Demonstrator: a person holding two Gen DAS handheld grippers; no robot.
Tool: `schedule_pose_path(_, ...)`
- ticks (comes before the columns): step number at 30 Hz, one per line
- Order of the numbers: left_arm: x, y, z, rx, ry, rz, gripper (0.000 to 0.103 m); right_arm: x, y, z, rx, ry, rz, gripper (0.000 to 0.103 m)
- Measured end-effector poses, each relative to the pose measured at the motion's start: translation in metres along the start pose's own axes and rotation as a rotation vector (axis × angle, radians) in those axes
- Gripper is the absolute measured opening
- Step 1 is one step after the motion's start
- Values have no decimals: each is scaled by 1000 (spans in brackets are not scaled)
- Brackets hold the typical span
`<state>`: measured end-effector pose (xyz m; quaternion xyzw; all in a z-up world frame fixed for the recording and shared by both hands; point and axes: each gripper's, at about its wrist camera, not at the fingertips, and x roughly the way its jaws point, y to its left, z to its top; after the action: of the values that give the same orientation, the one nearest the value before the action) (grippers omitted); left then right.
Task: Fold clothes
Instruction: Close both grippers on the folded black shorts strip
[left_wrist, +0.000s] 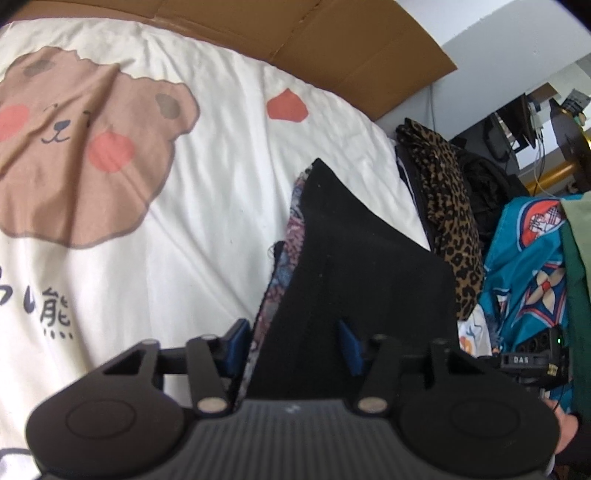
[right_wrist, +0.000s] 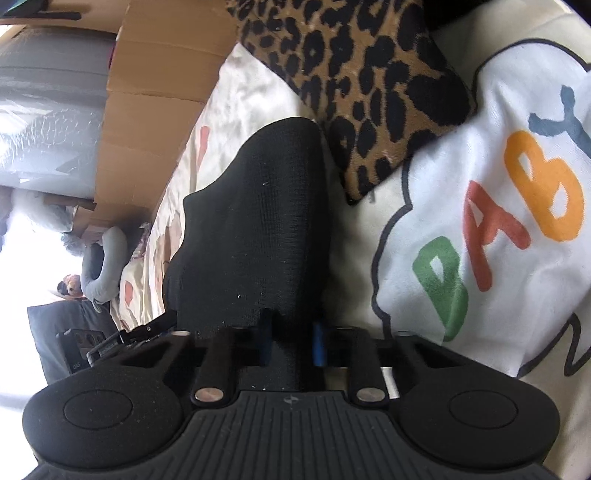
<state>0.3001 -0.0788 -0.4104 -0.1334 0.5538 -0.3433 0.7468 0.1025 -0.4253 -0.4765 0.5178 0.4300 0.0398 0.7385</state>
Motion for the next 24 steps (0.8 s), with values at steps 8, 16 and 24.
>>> schedule_pose_path(8, 0, 3, -2, -51, 3, -20, 40, -11, 15, 6, -51, -2, -21, 5)
schedule_pose_path(16, 0, -8, -11, -105, 47, -66, 34, -26, 23, 29, -84, -22, -55, 5)
schedule_pose_path(24, 6, -13, -4, -20, 55, -15, 57, -15, 4, 30, -42, 10, -71, 16)
